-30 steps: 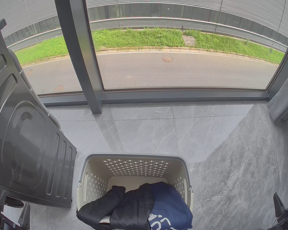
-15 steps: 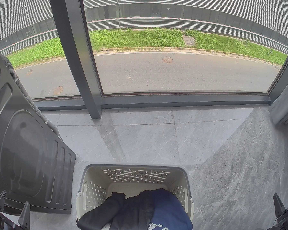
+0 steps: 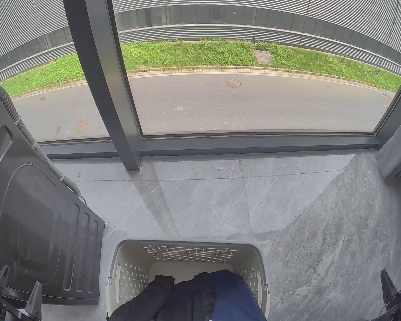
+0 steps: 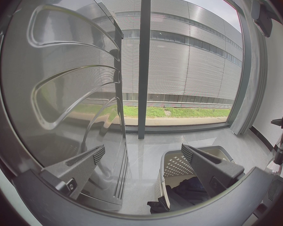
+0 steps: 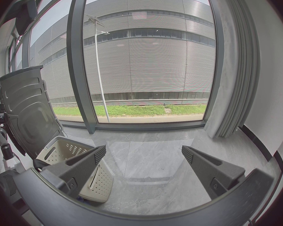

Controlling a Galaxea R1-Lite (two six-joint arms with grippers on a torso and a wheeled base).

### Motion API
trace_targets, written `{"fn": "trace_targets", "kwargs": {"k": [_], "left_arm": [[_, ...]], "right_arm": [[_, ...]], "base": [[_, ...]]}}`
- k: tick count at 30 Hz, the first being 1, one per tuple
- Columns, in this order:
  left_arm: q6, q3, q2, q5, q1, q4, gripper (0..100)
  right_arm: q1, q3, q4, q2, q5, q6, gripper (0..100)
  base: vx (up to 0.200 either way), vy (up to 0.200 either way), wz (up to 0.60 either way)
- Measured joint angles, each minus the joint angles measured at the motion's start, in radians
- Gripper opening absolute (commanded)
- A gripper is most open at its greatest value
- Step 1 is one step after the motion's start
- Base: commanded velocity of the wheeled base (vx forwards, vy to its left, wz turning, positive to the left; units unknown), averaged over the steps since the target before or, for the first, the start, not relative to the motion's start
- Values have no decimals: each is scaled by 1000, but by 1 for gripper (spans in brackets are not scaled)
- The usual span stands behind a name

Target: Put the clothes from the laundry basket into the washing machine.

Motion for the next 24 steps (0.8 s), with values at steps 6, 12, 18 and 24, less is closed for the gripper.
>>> {"fn": "trace_targets", "kwargs": {"k": [6,12,18,24], "left_arm": [[0,0,0,0,0,0,100],[0,0,0,0,0,0,100],[0,0,0,0,0,0,100],[0,0,0,0,0,0,100]], "right_arm": [[0,0,0,0,0,0,100],[0,0,0,0,0,0,100],[0,0,0,0,0,0,100],[0,0,0,0,0,0,100]], "base": [[0,0,0],[0,0,0],[0,0,0],[0,0,0]]}}
